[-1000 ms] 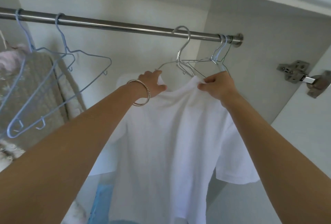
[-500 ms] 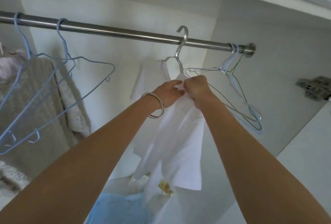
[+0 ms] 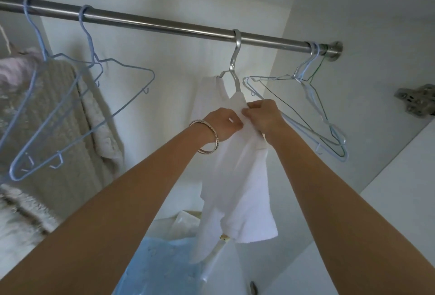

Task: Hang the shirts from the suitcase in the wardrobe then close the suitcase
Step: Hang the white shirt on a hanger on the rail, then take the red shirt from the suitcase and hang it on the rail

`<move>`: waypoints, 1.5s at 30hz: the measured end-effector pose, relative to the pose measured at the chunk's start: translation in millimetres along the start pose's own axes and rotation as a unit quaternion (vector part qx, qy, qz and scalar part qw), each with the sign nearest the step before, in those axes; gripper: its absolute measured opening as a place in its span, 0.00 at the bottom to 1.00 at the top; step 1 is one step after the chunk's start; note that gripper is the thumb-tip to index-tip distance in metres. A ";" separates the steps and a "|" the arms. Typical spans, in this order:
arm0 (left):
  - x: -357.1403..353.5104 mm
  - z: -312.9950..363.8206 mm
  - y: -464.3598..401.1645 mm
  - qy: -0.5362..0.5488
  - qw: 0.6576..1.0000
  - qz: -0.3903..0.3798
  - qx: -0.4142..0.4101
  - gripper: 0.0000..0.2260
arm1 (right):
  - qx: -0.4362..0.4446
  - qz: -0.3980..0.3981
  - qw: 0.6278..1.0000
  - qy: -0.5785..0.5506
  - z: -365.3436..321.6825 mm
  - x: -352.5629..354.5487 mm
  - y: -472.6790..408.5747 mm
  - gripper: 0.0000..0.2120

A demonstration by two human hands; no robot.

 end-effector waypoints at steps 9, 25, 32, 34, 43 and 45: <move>-24.9 38.9 33.1 -0.010 0.996 -0.020 -0.086 0.07 | -0.038 -0.006 0.999 0.035 15.6 48.9 55.8 0.15; -300.6 135.4 228.6 -0.091 0.843 -0.447 -0.286 0.05 | -0.309 0.218 0.925 0.025 204.9 233.1 358.8 0.10; -387.2 170.8 376.0 -0.120 0.737 -0.553 -0.371 0.06 | -0.384 0.317 0.866 -0.041 248.8 280.6 532.1 0.08; -409.7 176.2 421.8 -0.112 0.716 -0.575 -0.379 0.07 | -0.409 0.331 0.849 -0.035 258.9 292.0 580.8 0.08; -522.4 163.4 633.2 -0.114 0.641 -0.656 -0.381 0.05 | -0.506 0.405 0.759 -0.066 338.9 326.5 823.4 0.06; -544.5 151.4 665.9 -0.126 0.644 -0.654 -0.377 0.05 | -0.521 0.426 0.736 -0.078 357.9 327.3 866.1 0.07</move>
Point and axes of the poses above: each hand's wrist, its own y-axis away from the middle knuckle, its own x-axis out of the back of the hand, z = x × y, the point moved 1 cm from there along -y, towards the middle knuckle, and after that the axes turned 4 degrees about z, right-handed, at the moved point
